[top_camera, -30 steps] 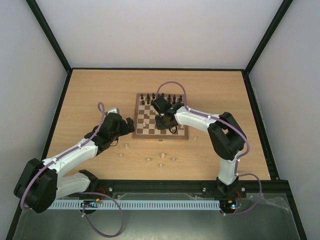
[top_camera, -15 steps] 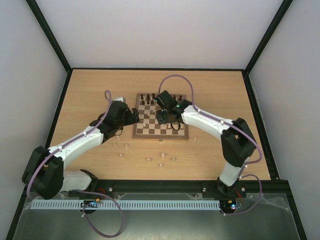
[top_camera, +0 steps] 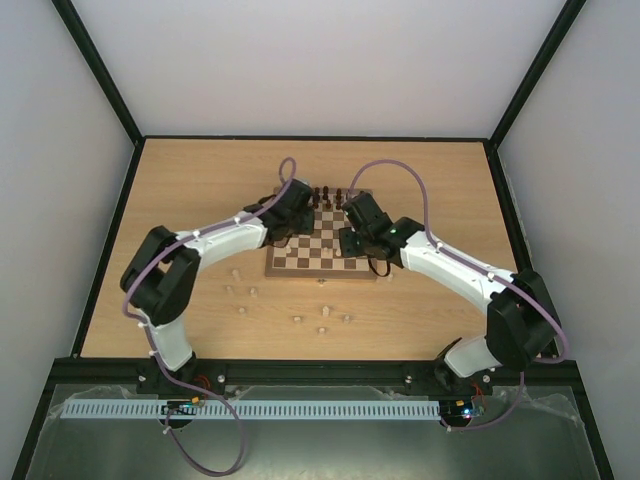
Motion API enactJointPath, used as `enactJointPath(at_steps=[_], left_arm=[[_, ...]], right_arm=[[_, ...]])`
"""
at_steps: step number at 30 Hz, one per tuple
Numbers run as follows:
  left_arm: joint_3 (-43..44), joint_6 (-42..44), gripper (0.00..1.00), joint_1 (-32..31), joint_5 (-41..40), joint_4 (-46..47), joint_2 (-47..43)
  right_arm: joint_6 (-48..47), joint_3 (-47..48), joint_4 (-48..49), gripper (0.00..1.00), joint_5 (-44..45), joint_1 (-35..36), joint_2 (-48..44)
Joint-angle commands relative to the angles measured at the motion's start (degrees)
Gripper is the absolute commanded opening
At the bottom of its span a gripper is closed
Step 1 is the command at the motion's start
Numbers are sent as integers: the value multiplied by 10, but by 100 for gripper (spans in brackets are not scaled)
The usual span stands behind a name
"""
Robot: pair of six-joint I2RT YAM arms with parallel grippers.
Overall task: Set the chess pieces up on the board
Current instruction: Pick up the chess piece from the chessboard.
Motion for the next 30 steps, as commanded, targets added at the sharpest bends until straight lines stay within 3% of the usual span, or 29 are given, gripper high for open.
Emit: enactJointPath(at_steps=[1,30], left_arm=[[32,10,47,-13,-8,-29,35],[109,34,35,4,-12,-46,135]], right_arm=[[-5,-22,10,47,-13,-7,-19],[-5,-34,22,46,-24,-8,-10]])
